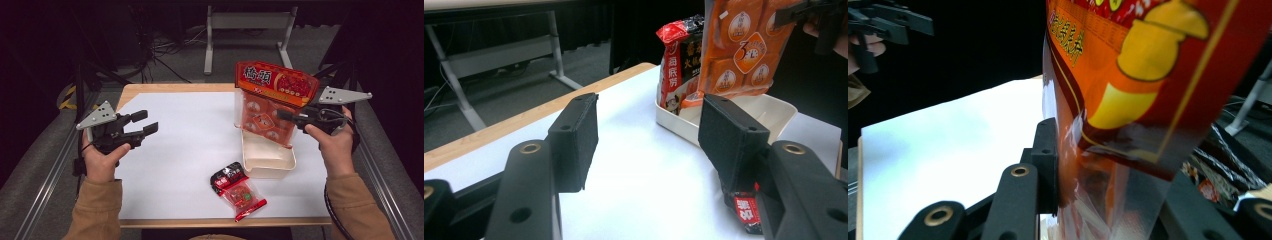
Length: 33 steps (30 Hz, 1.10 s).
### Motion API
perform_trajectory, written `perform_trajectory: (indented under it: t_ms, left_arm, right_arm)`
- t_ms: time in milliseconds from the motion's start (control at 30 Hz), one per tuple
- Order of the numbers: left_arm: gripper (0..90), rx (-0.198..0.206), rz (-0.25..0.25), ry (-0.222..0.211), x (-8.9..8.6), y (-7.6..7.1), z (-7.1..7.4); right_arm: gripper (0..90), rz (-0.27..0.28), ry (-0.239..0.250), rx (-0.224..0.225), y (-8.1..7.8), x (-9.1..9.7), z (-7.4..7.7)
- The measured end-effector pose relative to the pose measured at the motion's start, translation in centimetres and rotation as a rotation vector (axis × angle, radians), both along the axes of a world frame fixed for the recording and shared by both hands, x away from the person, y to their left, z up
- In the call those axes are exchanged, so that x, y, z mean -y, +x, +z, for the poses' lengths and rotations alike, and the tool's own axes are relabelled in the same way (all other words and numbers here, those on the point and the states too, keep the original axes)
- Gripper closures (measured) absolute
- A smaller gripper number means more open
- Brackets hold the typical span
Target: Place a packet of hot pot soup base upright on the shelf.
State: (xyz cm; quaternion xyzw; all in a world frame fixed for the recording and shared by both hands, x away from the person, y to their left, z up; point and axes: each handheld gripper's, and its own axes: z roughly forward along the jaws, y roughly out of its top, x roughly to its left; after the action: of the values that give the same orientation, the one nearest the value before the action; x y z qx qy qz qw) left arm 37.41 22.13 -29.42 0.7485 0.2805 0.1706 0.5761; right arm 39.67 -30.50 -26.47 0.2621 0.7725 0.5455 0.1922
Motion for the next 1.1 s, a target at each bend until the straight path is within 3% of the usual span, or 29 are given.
perform_trajectory:
  t_ms: [300, 1100]
  left_arm:
    - [41.6, -0.006, 0.009, 0.026, -0.1, 0.2, -1.1]
    - [40.0, -0.038, 0.033, 0.041, -0.2, 0.6, -3.8]
  right_arm:
    - [70.2, -0.056, 0.017, -0.006, -0.4, 0.4, -1.5]
    - [70.2, -0.115, 0.027, -0.025, -0.3, 0.6, -5.3]
